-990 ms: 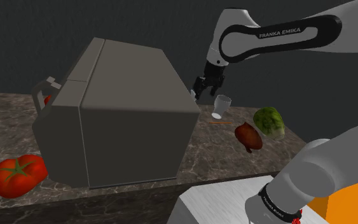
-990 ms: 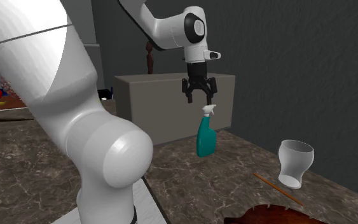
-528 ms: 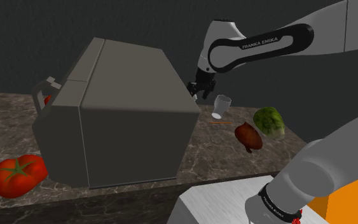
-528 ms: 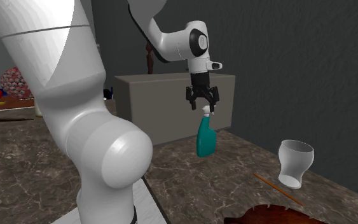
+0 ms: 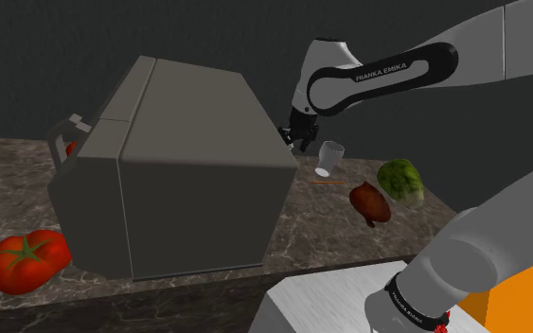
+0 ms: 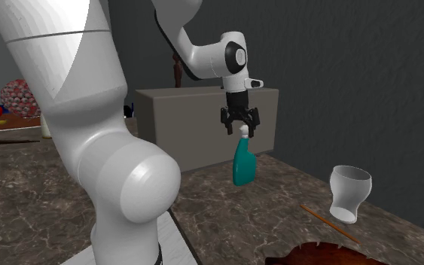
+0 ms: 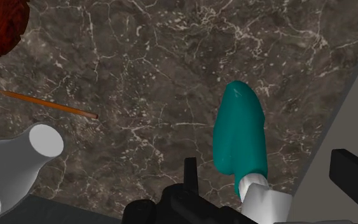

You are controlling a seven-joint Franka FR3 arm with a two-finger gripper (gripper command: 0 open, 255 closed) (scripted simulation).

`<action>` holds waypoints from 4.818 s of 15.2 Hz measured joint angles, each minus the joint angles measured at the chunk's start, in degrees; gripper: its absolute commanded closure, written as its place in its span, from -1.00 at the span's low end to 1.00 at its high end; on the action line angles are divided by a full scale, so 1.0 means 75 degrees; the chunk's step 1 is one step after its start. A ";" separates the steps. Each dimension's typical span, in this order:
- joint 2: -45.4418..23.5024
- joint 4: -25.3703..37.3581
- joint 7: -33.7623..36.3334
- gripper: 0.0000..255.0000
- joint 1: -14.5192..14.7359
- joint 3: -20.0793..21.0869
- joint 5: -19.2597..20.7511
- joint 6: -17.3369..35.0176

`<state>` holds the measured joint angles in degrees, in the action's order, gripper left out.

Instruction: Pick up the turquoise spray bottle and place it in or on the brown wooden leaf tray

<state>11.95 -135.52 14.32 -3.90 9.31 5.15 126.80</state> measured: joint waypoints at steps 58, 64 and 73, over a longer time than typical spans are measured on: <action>0.3381 0.0479 -0.4427 1.00 -0.1448 -0.3176 0.0967 -0.3401; 0.3433 0.0907 -0.5533 1.00 -0.1783 -0.4056 0.1370 -0.3688; 0.3424 0.0441 -0.5970 1.00 -0.1951 -0.4584 0.1647 -0.3119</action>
<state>37.62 -132.21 -30.46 -18.54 -25.07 17.50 103.41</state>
